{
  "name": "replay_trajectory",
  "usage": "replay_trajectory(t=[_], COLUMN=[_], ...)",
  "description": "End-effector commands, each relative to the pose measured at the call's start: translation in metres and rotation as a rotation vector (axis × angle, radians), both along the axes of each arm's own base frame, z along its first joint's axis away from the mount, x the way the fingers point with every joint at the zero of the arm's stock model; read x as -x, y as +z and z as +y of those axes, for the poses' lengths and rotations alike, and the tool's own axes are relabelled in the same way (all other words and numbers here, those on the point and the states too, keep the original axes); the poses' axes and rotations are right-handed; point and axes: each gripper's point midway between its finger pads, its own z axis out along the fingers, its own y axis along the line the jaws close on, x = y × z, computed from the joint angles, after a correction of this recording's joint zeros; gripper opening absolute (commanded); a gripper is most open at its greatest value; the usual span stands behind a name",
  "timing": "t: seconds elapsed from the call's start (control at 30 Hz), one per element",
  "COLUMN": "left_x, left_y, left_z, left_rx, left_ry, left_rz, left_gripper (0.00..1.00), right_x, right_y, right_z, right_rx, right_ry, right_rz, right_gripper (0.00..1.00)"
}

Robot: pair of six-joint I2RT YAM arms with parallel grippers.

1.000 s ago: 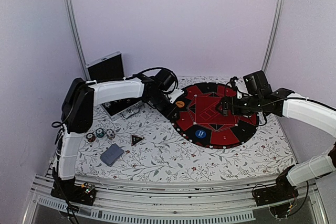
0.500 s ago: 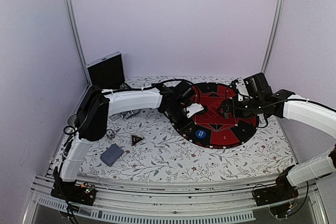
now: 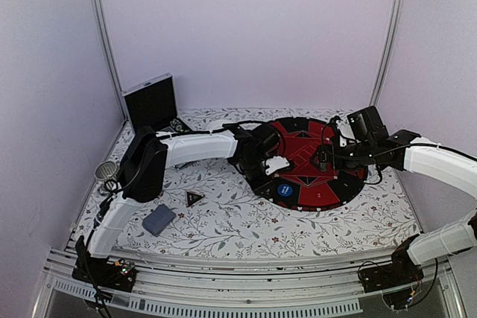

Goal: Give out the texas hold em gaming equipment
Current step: Place the poker chip in the small blind area.

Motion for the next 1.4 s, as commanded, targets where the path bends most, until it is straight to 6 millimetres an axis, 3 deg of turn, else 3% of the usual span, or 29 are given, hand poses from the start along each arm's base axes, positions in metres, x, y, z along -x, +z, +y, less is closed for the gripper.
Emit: replay_trajectory(t=[0.0, 0.13, 0.27, 0.37, 0.47, 0.6, 0.73, 0.83, 0.9, 0.93, 0.97, 1.03, 1.1, 1.17, 1.27, 1.37], left_x=[-0.003, -0.003, -0.005, -0.013, -0.022, -0.021, -0.011, -0.015, -0.028, -0.036, -0.04, -0.047, -0.046, -0.041, -0.032, -0.025], left_y=[-0.011, -0.01, -0.007, 0.009, 0.037, 0.09, 0.151, 0.187, 0.217, 0.207, 0.214, 0.201, 0.171, 0.151, 0.131, 0.112], left_z=[0.006, 0.006, 0.005, -0.002, -0.01, -0.018, -0.006, 0.033, 0.079, 0.102, 0.129, 0.182, 0.238, 0.281, 0.327, 0.368], left_rx=[-0.043, -0.043, -0.036, 0.002, 0.059, 0.158, 0.28, 0.358, 0.393, 0.361, 0.354, 0.295, 0.189, 0.116, 0.085, 0.04], left_ry=[-0.008, -0.013, -0.011, 0.017, 0.033, 0.044, 0.092, 0.209, 0.34, 0.416, 0.494, 0.64, 0.786, 0.9, 1.032, 1.166], left_rz=[-0.002, -0.003, -0.013, -0.05, -0.095, -0.121, -0.092, -0.074, -0.12, -0.121, -0.141, -0.138, -0.121, -0.109, -0.095, -0.079], left_gripper=[0.07, 0.38, 0.57, 0.64, 0.66, 0.71, 0.75, 0.76, 0.77, 0.77, 0.77, 0.77, 0.76, 0.76, 0.74, 0.62], right_x=[0.001, 0.001, 0.001, 0.002, 0.002, 0.002, 0.003, 0.005, 0.005, 0.005, 0.005, 0.004, 0.003, 0.003, 0.001, 0.001], right_y=[0.005, 0.007, 0.008, 0.008, 0.009, 0.009, 0.008, 0.008, 0.008, 0.008, 0.008, 0.006, 0.005, 0.003, 0.001, -0.001], right_z=[-0.004, -0.005, -0.004, -0.004, -0.003, -0.003, -0.004, -0.005, -0.006, -0.007, -0.007, -0.007, -0.006, -0.005, -0.005, -0.004], right_rx=[-0.01, -0.011, -0.014, -0.016, -0.019, -0.021, -0.018, -0.016, -0.015, -0.014, -0.01, -0.002, 0.002, 0.004, 0.007, 0.011], right_ry=[-0.017, -0.018, -0.018, -0.016, -0.014, -0.012, -0.012, -0.012, -0.016, -0.016, -0.013, -0.011, -0.004, 0.001, 0.009, 0.015], right_rz=[-0.012, -0.014, -0.015, -0.013, -0.015, -0.016, -0.015, -0.017, -0.022, -0.023, -0.024, -0.026, -0.029, -0.027, -0.026, -0.026], right_gripper=[0.99, 0.99, 0.99, 0.99, 0.99, 0.99, 0.99, 0.99, 0.99, 0.99, 0.99, 0.99, 0.99, 0.99, 0.99, 0.99])
